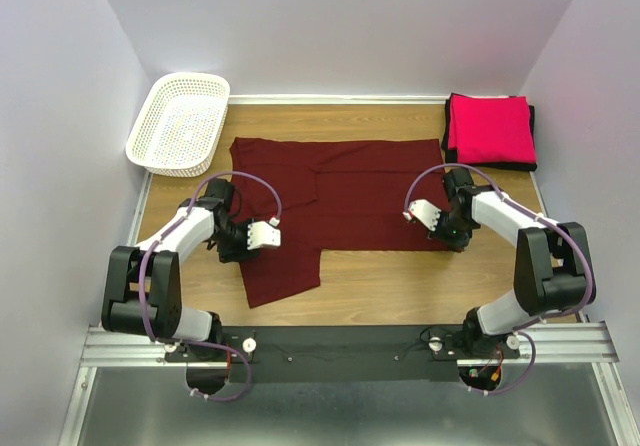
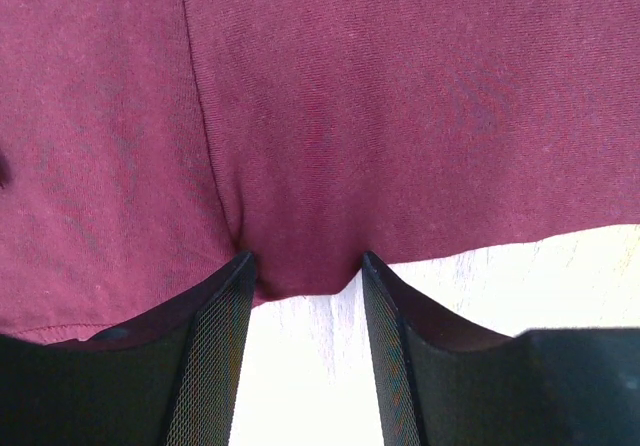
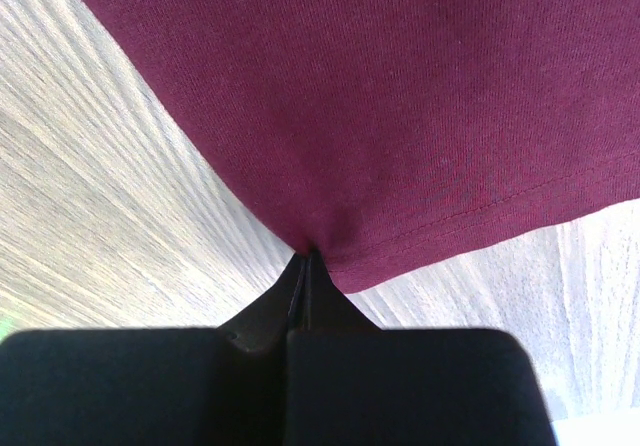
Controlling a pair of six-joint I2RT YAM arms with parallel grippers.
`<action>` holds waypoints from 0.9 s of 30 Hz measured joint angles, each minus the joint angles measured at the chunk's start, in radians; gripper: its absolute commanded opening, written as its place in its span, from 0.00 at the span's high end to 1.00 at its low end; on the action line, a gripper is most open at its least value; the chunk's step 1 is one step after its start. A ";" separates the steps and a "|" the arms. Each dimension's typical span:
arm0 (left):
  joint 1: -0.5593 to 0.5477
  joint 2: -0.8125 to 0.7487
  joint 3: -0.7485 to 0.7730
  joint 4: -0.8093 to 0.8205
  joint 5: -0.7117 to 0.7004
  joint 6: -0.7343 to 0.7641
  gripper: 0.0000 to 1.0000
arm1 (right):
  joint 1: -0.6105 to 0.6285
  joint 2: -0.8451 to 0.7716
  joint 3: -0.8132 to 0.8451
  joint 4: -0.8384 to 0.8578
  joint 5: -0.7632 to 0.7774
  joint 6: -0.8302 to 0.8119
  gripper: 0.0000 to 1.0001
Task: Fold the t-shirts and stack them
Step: Grap the side of the flattened tshirt closest away from the robot with both arms
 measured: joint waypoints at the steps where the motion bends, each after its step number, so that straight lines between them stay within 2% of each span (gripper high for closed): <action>1: -0.003 0.000 -0.001 0.000 -0.002 0.000 0.54 | 0.000 0.002 0.001 -0.001 0.000 0.000 1.00; 3: -0.009 0.000 -0.004 -0.003 -0.005 -0.004 0.65 | 0.000 0.002 0.002 -0.002 0.000 0.000 1.00; 4: -0.012 -0.001 -0.005 -0.003 -0.006 -0.006 0.79 | 0.000 0.003 0.003 -0.003 0.000 0.000 1.00; 6: -0.017 -0.001 -0.006 -0.008 -0.006 -0.011 0.89 | 0.000 0.004 0.005 -0.003 0.000 0.001 1.00; 7: -0.018 -0.002 -0.006 -0.007 -0.006 -0.009 0.98 | 0.000 0.004 0.006 -0.003 0.000 0.001 1.00; 12: -0.018 -0.017 -0.009 -0.015 -0.015 -0.006 1.00 | 0.000 0.003 0.006 -0.004 0.000 0.000 0.99; 19: -0.011 -0.130 0.000 -0.095 -0.033 0.009 1.00 | 0.000 -0.020 0.006 -0.027 -0.001 0.000 0.99; 27: 0.003 -0.261 0.032 -0.212 -0.033 0.031 1.00 | 0.000 -0.188 0.006 -0.130 -0.009 0.001 0.99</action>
